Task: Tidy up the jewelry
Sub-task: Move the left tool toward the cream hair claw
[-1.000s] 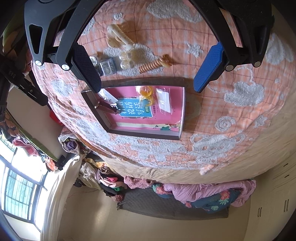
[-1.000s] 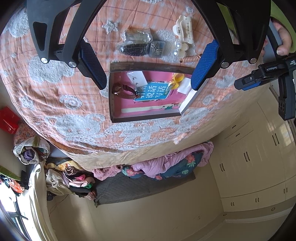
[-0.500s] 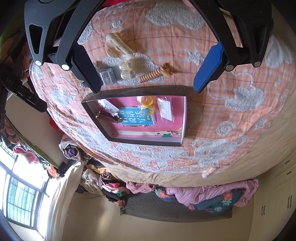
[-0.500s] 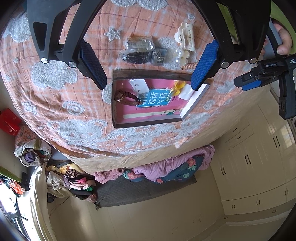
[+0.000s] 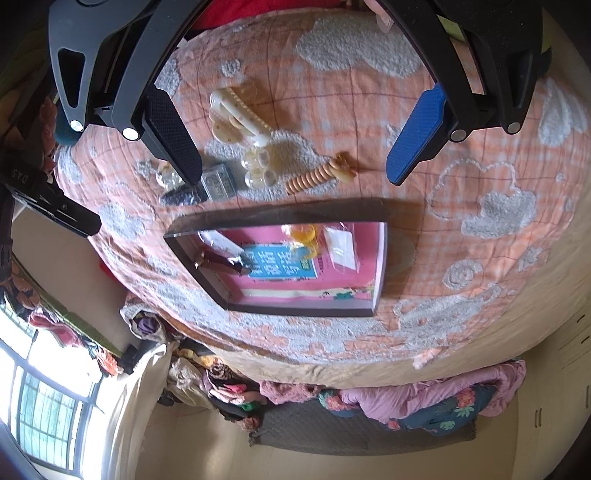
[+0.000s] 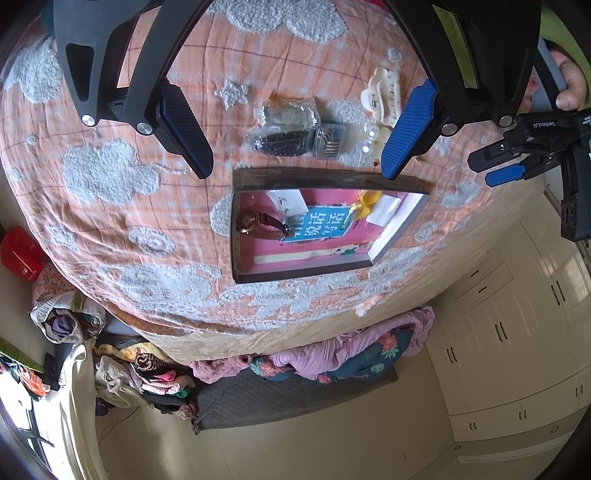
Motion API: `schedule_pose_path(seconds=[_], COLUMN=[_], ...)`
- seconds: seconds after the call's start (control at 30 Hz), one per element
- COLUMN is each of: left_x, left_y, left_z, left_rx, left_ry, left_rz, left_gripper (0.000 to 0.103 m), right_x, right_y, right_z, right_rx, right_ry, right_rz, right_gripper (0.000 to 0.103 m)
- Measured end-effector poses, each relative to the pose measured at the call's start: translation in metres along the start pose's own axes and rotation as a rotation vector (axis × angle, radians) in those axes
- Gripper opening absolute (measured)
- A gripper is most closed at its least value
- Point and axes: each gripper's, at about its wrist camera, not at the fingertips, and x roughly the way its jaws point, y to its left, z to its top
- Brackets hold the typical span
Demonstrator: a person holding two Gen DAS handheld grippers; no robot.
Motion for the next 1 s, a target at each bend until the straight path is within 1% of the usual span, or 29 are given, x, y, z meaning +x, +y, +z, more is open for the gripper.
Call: schedule_pose_path(seconds=[0.6, 1.0], left_x=[0.022, 0.051], left_y=[-0.012, -0.027], left_z=[-0.02, -0.044], left_rx=[0.045, 0.082], left_ry=[0.07, 0.167], left_rz=[0.001, -0.037], left_gripper=[0.093, 0.093], right_x=[0.022, 0.052], right_y=[-0.001, -0.015], right_z=[-0.024, -0.041], right_rx=[-0.035, -0.028], right_ry=[0.089, 0.178], right_rz=[-0.022, -0.045], right_gripper=[0.092, 0.092])
